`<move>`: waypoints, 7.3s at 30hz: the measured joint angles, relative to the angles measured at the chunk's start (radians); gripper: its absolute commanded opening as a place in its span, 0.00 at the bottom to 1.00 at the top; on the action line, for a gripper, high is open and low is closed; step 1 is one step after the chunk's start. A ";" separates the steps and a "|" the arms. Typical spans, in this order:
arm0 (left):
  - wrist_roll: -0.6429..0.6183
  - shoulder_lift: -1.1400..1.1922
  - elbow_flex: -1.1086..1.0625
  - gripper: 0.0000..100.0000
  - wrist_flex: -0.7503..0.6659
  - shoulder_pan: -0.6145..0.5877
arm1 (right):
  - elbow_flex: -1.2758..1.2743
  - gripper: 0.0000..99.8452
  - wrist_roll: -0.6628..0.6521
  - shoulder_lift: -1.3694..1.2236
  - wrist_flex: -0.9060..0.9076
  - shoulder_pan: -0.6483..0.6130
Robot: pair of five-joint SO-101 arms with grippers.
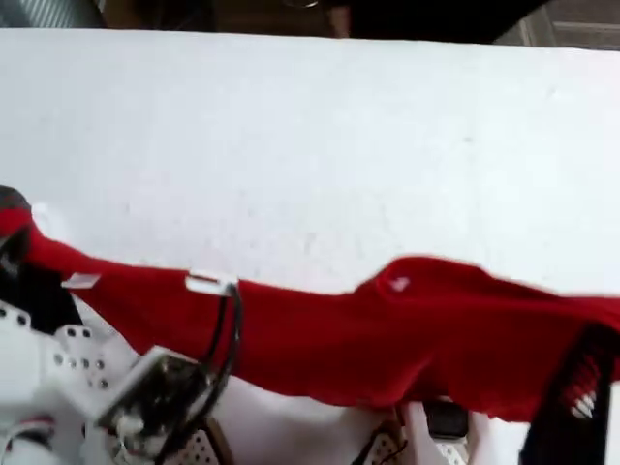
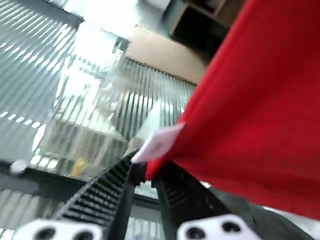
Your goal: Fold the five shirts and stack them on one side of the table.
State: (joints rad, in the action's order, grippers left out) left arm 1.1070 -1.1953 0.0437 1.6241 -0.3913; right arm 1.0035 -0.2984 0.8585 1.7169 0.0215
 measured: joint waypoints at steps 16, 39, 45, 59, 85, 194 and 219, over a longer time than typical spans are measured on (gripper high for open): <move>0.207 0.000 -0.219 0.02 -0.269 -0.104 | -0.060 0.02 0.000 -0.011 0.000 0.000; 0.052 0.000 0.270 0.02 0.118 -0.012 | -0.046 0.02 0.000 0.020 0.000 0.000; 0.052 0.064 0.133 0.02 0.034 -0.008 | -0.057 0.02 0.000 -0.152 -0.049 0.000; 0.052 0.278 -0.091 0.02 -0.149 -0.005 | -0.058 0.02 0.000 -0.534 -0.107 -0.077; 0.048 0.916 -0.155 0.02 -0.545 0.094 | -0.061 0.02 0.000 -1.206 -0.411 -0.077; -0.400 1.079 -0.400 0.02 -0.348 0.178 | -1.677 0.02 -0.012 -0.316 -0.760 -0.210; -0.506 2.041 0.517 0.02 0.006 0.184 | -1.307 0.02 -0.008 -1.143 -0.779 -0.034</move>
State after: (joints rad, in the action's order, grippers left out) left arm 0.6007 0.8454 0.5608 1.6303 -0.2071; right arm -0.3038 -0.3061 -0.2846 0.9375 -0.0123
